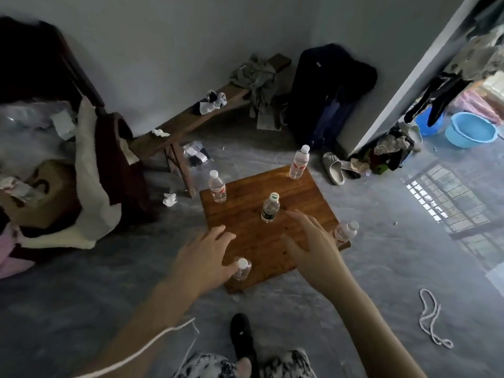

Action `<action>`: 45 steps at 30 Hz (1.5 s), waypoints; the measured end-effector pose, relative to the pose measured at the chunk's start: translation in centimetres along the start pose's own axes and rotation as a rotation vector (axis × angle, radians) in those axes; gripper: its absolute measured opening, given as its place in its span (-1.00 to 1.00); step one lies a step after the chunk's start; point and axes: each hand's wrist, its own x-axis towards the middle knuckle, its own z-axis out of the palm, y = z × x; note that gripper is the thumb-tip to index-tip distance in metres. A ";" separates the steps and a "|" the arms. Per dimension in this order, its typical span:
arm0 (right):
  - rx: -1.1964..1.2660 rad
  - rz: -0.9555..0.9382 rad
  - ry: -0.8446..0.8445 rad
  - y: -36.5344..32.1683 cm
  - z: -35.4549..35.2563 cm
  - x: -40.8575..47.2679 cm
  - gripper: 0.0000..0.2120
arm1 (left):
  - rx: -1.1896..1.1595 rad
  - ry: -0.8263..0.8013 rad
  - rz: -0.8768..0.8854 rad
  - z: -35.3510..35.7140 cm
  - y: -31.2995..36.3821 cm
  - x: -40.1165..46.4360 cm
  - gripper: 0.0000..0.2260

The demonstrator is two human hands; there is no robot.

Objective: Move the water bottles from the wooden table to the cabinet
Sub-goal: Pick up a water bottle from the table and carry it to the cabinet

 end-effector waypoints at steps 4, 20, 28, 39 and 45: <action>0.050 0.025 -0.046 1.3 2.0 2.3 -0.55 | -0.047 0.008 -0.057 1.8 -0.9 1.4 -0.40; 0.081 0.092 -0.230 12.2 12.2 8.0 -0.48 | -0.277 0.074 -0.196 17.2 -3.8 9.7 -0.14; 0.120 0.161 -0.308 18.7 19.5 8.7 -0.57 | -0.518 0.128 -0.302 26.7 -4.0 13.1 0.04; 0.222 0.310 -0.293 22.3 25.3 7.9 -0.71 | -1.015 0.436 -0.387 32.4 -3.1 15.4 -0.24; 0.266 0.322 -0.251 22.5 24.9 8.5 -0.78 | -1.025 0.532 -0.361 32.4 -4.0 15.8 -0.37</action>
